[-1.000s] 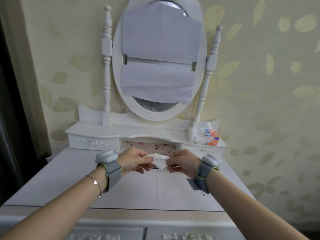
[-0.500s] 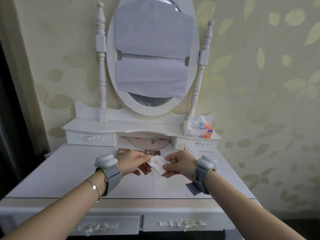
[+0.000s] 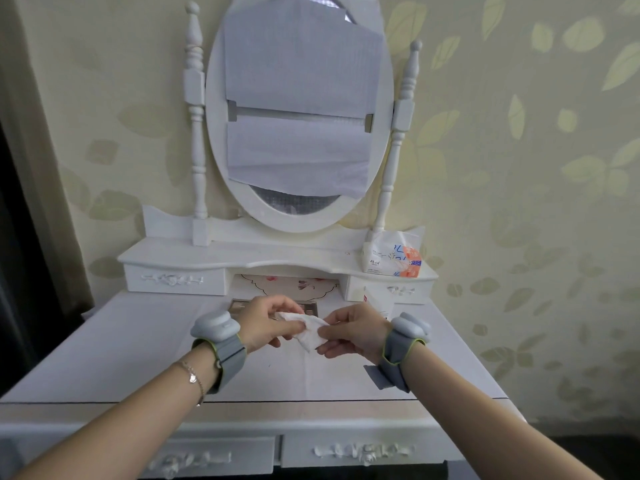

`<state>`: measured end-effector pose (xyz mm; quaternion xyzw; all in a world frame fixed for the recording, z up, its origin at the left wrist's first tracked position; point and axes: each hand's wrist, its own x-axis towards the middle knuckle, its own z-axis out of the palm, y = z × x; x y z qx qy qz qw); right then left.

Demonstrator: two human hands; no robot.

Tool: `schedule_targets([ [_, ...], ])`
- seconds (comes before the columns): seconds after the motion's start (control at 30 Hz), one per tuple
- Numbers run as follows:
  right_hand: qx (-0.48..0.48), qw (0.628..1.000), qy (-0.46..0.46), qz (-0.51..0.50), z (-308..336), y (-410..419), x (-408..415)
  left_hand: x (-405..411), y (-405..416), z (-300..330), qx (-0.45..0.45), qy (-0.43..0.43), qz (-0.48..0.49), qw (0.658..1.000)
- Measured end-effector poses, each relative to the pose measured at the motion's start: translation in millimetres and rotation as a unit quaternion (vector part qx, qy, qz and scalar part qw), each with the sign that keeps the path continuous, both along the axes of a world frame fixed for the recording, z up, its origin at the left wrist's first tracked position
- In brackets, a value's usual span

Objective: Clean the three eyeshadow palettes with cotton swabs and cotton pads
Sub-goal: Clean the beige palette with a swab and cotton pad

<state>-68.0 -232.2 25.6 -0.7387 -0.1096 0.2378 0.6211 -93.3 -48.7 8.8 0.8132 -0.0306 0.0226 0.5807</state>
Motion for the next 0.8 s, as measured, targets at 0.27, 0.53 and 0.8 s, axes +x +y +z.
schedule_targets([
  [0.27,0.011,0.998,0.055,0.015,4,1,3,8,7,0,0.016,0.015,-0.021,1.0],
  [0.53,0.02,0.997,-0.051,-0.051,0,14,5,23,7,-9,0.094,-0.089,0.165,0.978],
  [0.8,-0.045,0.978,-0.189,-0.074,-3,19,6,22,-2,-1,-0.163,0.054,0.074,0.982],
])
